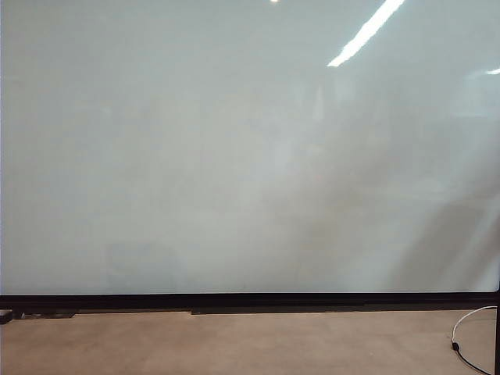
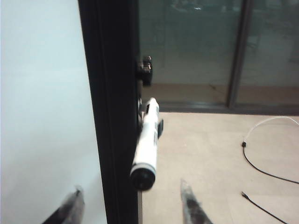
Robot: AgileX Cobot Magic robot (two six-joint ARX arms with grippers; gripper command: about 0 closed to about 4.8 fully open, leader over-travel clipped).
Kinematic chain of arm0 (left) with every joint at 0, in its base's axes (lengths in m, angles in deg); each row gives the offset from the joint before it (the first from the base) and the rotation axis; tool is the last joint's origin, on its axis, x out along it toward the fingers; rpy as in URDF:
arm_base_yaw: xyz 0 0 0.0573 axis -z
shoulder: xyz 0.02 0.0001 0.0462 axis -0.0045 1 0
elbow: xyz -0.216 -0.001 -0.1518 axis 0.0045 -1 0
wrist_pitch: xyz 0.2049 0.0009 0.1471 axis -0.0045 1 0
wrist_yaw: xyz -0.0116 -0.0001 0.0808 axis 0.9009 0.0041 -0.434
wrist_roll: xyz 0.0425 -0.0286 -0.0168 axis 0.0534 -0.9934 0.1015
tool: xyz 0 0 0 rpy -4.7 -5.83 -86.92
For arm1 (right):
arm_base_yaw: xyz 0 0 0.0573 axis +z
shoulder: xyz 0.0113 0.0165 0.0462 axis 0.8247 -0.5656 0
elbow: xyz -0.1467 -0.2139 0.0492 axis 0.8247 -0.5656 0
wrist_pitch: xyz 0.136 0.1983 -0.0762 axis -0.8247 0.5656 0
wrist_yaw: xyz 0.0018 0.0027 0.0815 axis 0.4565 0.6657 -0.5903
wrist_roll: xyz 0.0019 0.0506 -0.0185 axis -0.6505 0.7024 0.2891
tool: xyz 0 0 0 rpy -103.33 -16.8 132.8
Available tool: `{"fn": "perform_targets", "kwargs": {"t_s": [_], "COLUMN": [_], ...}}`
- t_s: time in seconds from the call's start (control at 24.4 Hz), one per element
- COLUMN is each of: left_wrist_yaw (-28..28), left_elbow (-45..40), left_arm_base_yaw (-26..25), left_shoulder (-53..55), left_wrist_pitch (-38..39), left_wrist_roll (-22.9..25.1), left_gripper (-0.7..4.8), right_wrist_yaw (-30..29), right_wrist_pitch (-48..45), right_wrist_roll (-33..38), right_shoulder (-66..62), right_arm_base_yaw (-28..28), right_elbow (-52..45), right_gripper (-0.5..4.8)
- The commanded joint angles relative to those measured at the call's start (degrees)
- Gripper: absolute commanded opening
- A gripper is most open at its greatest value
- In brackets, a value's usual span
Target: Pick up the pen on the shelf to the right of the whiteboard and draw a check mark.
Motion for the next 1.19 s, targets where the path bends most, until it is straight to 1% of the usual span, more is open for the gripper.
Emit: {"fn": "perform_targets", "kwargs": {"t_s": [0.04, 0.16, 0.45, 0.94, 1.11, 1.19], "left_wrist_yaw": [0.0, 0.0, 0.0, 0.0, 0.0, 0.0], "left_elbow": [0.2, 0.2, 0.2, 0.2, 0.2, 0.2], "left_arm_base_yaw": [0.0, 0.0, 0.0, 0.0, 0.0, 0.0], "left_shoulder": [0.0, 0.0, 0.0, 0.0, 0.0, 0.0], "left_wrist_pitch": [-0.7, -0.7, -0.7, -0.7, -0.7, -0.7], "left_wrist_roll": [0.2, 0.2, 0.2, 0.2, 0.2, 0.2], "left_gripper": [-0.04, -0.04, -0.04, -0.04, -0.04, -0.04], "right_wrist_yaw": [-1.3, -2.9, -2.9, 0.7, 4.0, 3.8], "right_wrist_pitch": [-1.1, -1.2, -1.5, -1.6, -1.6, -1.6], "right_wrist_roll": [0.9, 1.9, 3.3, 3.2, 2.7, 2.8], "right_shoulder": [-1.4, -3.6, -6.6, -7.1, -7.3, -8.2], "right_arm_base_yaw": [-0.2, -0.6, -0.3, 2.5, 4.0, 4.2], "right_elbow": [1.9, 3.8, 5.5, 6.5, 6.9, 7.7], "right_gripper": [2.65, 2.65, 2.65, 2.64, 2.63, 2.63]}}
